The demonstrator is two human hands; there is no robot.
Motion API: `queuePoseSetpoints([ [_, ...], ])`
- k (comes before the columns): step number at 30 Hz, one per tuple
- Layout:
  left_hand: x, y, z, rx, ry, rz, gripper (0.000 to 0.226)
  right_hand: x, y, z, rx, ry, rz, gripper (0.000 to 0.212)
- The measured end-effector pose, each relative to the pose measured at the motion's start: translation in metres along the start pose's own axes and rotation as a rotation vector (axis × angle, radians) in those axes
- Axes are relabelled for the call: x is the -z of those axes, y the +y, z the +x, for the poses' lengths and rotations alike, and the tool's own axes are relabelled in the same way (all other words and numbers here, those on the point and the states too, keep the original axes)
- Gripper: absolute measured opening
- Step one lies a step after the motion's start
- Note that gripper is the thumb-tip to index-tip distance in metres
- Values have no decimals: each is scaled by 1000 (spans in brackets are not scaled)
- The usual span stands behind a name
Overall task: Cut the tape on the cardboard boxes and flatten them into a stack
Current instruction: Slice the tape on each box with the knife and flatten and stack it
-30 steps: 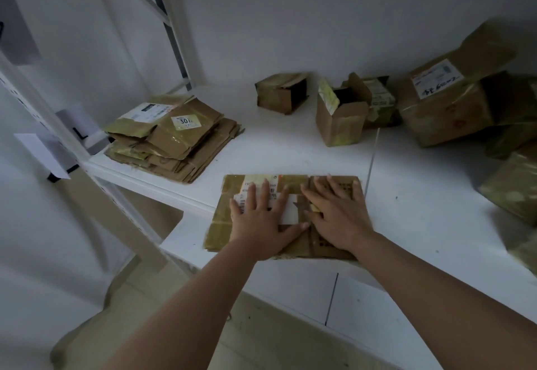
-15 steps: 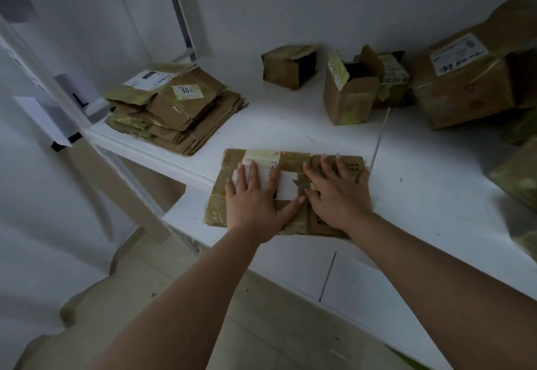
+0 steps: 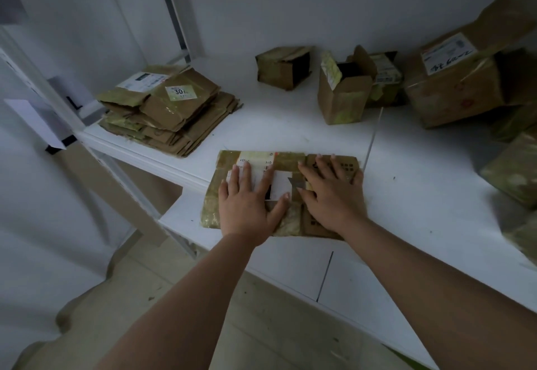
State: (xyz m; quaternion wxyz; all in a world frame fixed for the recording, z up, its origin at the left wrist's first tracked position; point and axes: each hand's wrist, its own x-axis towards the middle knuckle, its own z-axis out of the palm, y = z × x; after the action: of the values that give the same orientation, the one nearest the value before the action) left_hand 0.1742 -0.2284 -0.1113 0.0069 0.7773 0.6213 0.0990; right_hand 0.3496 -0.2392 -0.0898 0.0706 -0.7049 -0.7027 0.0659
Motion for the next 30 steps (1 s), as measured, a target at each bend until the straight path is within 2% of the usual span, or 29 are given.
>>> queuePoseSetpoints([
  [3, 14, -2, 4, -10, -178, 40, 78, 11, 4, -7, 21, 75, 194, 49],
  [5, 23, 2, 6, -1, -176, 129, 81, 19, 7, -15, 6, 179, 205, 47],
  [7, 34, 9, 4, 9, -104, 205, 87, 26, 10, -21, -32, 243, 156, 47],
  [10, 49, 12, 3, 59, -22, 131, 95, 31, 16, -29, -115, 233, 114, 48],
  [13, 60, 4, 5, 107, 22, 77, 89, 31, 24, -33, -211, 228, 98, 44],
  [17, 66, -5, 0, 303, -77, 47, 94, 28, 20, -36, -363, 111, 133, 48],
  [20, 62, -10, -3, 444, -159, -71, 96, 20, 14, -37, -342, 77, 145, 51],
  [22, 60, -10, -6, 449, -168, -99, 92, 17, 12, -38, -327, 106, 152, 52],
  [26, 64, -8, -7, 419, -38, -62, 94, 22, 6, -35, -346, 256, 244, 50],
  [30, 77, -14, 6, 352, 69, 79, 99, 30, -4, -21, -374, 296, 291, 53],
])
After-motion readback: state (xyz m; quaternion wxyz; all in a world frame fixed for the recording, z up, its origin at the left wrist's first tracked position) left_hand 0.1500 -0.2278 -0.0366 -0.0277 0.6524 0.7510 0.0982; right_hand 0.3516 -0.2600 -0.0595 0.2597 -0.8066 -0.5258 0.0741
